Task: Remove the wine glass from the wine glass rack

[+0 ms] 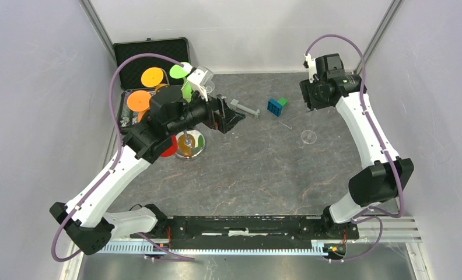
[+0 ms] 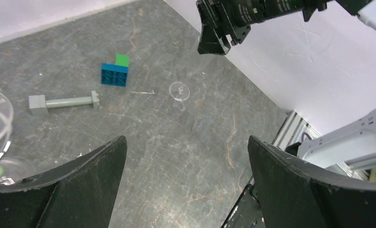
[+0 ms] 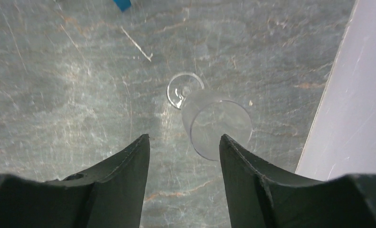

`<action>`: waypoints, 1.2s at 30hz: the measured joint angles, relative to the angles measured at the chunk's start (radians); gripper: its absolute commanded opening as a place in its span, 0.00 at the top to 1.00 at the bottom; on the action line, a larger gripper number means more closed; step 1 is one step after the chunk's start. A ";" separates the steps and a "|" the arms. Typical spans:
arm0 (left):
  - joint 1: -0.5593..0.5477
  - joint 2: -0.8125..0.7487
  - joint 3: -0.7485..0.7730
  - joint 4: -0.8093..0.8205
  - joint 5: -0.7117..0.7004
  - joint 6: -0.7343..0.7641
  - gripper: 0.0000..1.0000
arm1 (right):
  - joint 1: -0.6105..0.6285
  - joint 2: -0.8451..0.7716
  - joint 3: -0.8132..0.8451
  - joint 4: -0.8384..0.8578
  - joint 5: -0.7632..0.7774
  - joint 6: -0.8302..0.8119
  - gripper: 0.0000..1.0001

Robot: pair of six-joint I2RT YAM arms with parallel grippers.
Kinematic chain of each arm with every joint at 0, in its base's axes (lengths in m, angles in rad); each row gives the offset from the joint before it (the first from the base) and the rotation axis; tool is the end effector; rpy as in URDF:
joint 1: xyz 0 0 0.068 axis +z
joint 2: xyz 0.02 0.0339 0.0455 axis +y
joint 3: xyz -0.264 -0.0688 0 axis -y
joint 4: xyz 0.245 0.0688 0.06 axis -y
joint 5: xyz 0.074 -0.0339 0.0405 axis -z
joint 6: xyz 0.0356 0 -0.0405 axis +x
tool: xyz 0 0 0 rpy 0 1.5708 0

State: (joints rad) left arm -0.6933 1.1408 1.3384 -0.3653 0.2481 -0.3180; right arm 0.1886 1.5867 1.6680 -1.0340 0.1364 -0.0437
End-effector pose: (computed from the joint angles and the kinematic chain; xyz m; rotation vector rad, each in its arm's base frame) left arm 0.1832 -0.1635 0.4423 0.5284 1.7538 -0.9442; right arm 0.3219 0.0565 0.3681 -0.2369 2.5031 -0.1132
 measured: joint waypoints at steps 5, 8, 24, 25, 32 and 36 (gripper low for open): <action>0.010 0.000 0.026 0.009 -0.063 0.000 0.00 | 0.000 -0.024 0.017 0.050 0.003 0.026 0.36; 0.032 0.000 0.049 0.016 -0.101 0.000 0.00 | 0.000 -0.050 0.016 0.072 0.003 0.050 0.36; 0.294 0.035 0.091 0.061 -0.066 -0.063 0.00 | 0.021 -0.414 -0.473 0.690 -0.410 0.482 0.39; 0.294 0.024 0.081 0.061 -0.076 -0.060 0.00 | 0.034 -0.417 -0.509 0.743 -0.425 0.542 0.39; 0.294 -0.096 0.004 0.077 -0.114 -0.043 0.00 | 0.215 -0.399 -0.623 1.039 -0.424 0.883 0.35; 0.294 -0.171 -0.040 0.092 -0.106 -0.043 0.00 | 0.312 -0.345 -0.616 1.185 -0.387 1.024 0.33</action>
State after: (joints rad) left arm -0.3988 0.9703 1.2984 -0.2737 0.1417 -0.3607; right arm 0.5007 1.2419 1.0523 0.1513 -0.2508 0.9806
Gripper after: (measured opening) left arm 0.994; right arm 0.656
